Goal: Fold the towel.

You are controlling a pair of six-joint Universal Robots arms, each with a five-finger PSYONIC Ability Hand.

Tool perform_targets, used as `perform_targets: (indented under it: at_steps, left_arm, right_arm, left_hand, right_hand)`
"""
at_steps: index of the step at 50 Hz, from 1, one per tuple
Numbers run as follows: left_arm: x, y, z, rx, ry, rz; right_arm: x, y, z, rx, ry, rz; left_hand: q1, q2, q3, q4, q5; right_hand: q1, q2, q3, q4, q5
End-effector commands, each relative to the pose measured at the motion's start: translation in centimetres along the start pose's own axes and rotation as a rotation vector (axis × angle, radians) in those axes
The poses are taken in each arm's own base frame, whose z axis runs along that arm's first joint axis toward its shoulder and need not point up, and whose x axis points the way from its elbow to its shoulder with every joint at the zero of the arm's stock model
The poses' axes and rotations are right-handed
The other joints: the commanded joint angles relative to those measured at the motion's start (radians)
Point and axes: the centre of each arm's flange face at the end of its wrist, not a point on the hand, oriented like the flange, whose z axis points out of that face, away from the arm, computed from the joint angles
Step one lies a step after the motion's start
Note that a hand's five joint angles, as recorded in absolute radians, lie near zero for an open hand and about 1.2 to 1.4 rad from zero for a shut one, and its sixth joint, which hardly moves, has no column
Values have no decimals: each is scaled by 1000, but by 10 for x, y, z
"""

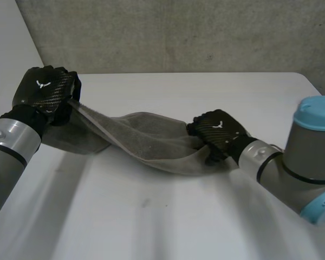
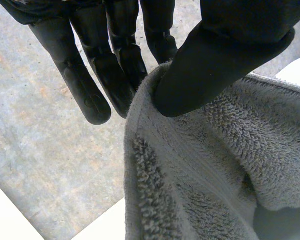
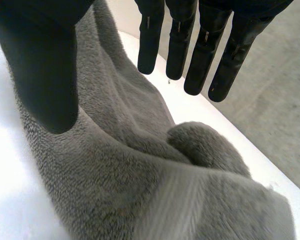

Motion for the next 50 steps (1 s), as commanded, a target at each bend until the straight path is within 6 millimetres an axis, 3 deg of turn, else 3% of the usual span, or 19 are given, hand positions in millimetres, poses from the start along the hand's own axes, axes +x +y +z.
perform_targets:
  at_steps: [1,10,19,21,32,36,37,40,43,45,48,50]
  left_arm:
    - [-3,-2,0,6,-12,2]
    - [-7,1,0,0,-21,5]
    - [-17,6,2,-17,-51,6]
    - [-17,7,2,-20,-50,5]
    - [-17,10,3,-27,-47,4]
    - [-17,11,3,-27,-48,4]
    - [-18,11,3,-27,-50,4]
    - [-19,11,4,-30,-52,5]
    - [-18,11,3,-31,-50,5]
    - [-17,10,3,-29,-48,5]
    - [-17,6,2,-15,-50,8]
    - [-18,2,2,-2,-52,11]
  right_arm:
    - [-2,13,23,-42,-8,-128]
    - [9,29,38,-103,40,-223]
    - [12,34,39,-117,43,-245]
    - [24,39,38,-133,69,-246]
    - [42,65,40,-194,91,-258]
    - [54,69,39,-208,120,-249]
    - [60,68,38,-207,135,-250]
    - [66,65,36,-204,151,-245]
    - [77,49,28,-178,193,-249]
    - [84,29,17,-140,230,-232]
    - [87,17,11,-121,245,-209]
    - [90,-10,-7,-88,269,-170]
  left_hand:
    - [220,178,180,179,187]
    - [220,178,180,179,187]
    - [220,178,180,179,187]
    - [220,178,180,179,187]
    - [220,178,180,179,187]
    - [220,178,180,179,187]
    - [220,178,180,179,187]
    - [220,178,180,179,187]
    - [220,178,180,179,187]
    - [220,178,180,179,187]
    - [220,178,180,179,187]
    - [220,178,180,179,187]
  right_hand:
    - [201,121,124,126,128]
    - [277,198,200,202,204]
    - [327,248,250,252,254]
    - [353,274,276,279,280]
    - [392,312,314,317,318]
    - [672,593,595,598,599]
    - [874,795,797,799,801]
    - [934,854,857,859,861]
    - [934,854,857,859,861]
    - [934,854,857,859,861]
    - [934,854,857,859,861]
    - [934,854,857,859,861]
